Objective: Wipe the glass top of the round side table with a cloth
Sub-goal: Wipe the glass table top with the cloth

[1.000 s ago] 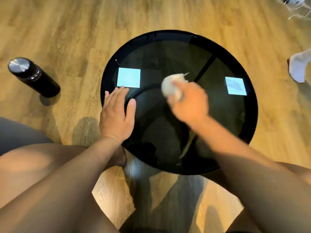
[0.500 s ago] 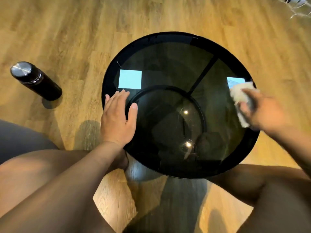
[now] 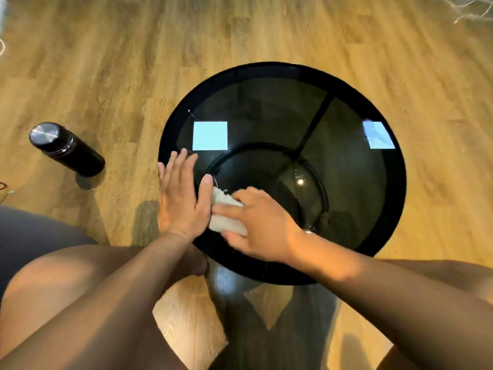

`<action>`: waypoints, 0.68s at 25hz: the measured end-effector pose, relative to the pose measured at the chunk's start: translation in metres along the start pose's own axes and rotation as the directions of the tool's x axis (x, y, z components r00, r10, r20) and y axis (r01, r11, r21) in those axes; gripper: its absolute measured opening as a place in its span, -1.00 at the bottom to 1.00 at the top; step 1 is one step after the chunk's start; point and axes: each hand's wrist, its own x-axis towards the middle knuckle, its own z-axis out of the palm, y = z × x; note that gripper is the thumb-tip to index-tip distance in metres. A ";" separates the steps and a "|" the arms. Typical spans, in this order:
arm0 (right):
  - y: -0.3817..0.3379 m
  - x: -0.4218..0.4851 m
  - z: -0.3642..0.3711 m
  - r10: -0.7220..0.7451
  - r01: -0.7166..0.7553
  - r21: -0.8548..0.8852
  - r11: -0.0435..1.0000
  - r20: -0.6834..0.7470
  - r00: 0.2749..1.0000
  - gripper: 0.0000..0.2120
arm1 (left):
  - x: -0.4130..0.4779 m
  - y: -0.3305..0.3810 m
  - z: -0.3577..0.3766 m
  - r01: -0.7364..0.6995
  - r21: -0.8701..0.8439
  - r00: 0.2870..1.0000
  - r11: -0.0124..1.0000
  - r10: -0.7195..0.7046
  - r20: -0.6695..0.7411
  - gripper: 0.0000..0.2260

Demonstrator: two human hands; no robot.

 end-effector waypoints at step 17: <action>0.098 0.119 -0.023 0.425 -0.461 -0.073 0.885 -0.280 0.861 -0.53 | 0.001 0.002 -0.001 -0.015 0.048 0.999 0.999 0.014 0.031 -0.41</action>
